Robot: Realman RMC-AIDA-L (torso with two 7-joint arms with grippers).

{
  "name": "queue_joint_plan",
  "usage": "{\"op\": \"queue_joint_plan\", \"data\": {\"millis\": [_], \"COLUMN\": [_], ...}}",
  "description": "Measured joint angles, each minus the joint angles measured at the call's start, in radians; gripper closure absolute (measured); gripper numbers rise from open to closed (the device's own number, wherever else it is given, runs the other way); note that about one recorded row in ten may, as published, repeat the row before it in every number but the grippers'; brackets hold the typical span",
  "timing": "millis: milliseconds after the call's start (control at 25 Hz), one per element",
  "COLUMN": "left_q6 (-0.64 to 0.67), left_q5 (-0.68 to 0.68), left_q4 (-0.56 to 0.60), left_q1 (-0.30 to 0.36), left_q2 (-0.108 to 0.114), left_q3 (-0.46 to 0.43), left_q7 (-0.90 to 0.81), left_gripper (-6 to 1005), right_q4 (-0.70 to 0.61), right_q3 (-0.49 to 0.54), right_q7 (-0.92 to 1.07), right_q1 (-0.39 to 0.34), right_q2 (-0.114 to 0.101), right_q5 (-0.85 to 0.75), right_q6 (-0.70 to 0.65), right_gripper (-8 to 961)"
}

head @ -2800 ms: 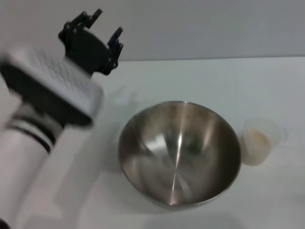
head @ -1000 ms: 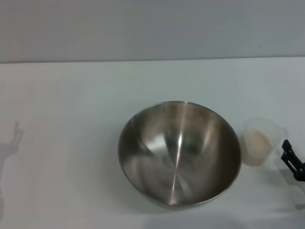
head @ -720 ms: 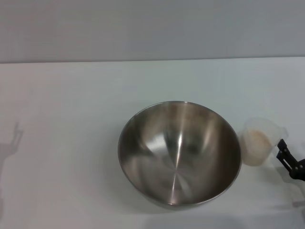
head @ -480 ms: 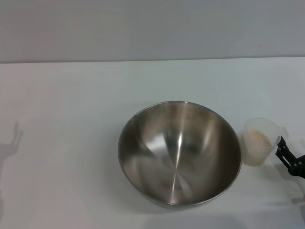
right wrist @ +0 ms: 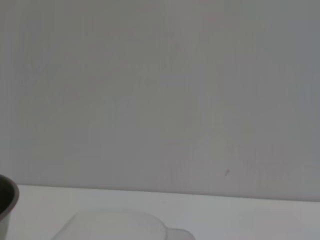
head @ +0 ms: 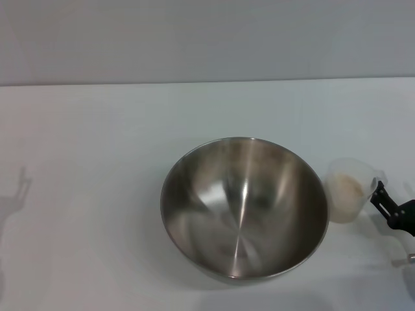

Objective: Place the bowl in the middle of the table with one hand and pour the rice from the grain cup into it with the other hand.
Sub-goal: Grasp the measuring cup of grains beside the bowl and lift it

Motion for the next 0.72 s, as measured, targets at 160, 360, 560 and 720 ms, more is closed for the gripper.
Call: {"op": "queue_joint_plan", "data": {"millis": [160,360,560,720], "left_q6": [0.000,0.000,-0.001,-0.004], "left_q5": [0.000,0.000,0.000,-0.001], "left_q4": [0.007,0.012,0.012,0.012], "left_q1": [0.000,-0.002,-0.004,-0.005], "left_q2": [0.000,0.000,0.000,0.000], "left_q3": [0.001,0.002,0.005,0.009], "left_q7": [0.000,-0.001,-0.001,-0.001], "left_gripper": [157,157,157,157], "right_q4": [0.000,0.000,0.004,0.005], "right_q3": [0.000,0.000,-0.004,0.000], "right_q7": [0.002,0.009,0.005,0.004], "right_q1": [0.006,0.011,0.011,0.011], "right_q2": [0.000,0.000,0.000,0.001], "right_q5": [0.001,0.000,-0.005,-0.005], "right_q6": [0.003,0.002,-0.002,0.002], "right_gripper": [117,153,274,448]}}
